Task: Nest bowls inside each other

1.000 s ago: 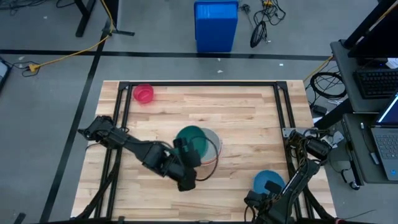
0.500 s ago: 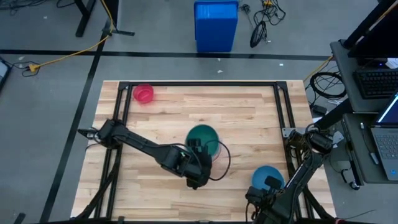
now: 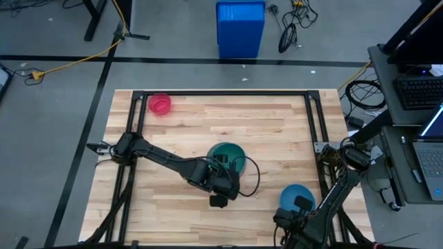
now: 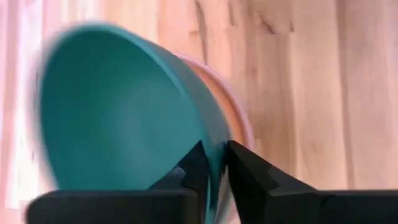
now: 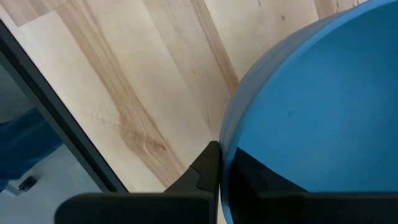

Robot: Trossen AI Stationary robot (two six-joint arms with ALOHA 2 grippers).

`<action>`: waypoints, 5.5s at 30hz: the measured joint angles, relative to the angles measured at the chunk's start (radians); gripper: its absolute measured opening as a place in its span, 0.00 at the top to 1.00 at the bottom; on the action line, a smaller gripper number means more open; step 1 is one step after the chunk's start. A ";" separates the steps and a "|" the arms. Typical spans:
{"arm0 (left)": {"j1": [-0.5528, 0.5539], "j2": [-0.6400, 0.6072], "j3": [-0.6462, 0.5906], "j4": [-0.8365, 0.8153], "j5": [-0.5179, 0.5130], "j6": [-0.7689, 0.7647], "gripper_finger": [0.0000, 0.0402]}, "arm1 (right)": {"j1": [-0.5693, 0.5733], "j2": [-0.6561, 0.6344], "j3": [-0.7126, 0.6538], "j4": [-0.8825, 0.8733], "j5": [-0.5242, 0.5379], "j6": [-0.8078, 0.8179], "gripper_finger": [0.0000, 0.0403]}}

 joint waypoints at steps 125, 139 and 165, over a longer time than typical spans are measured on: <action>-0.059 -0.765 -0.702 -0.517 -0.525 -0.856 0.54 | -0.472 -0.195 0.288 -0.126 0.136 -0.913 0.74; 0.470 -0.765 -0.702 -0.194 -0.212 -0.188 0.54 | -0.256 -0.195 0.214 -0.175 0.442 -0.586 0.74; 1.185 -0.533 -0.749 -0.073 0.291 0.203 0.54 | -0.242 -0.194 0.064 -0.145 0.448 -0.514 0.74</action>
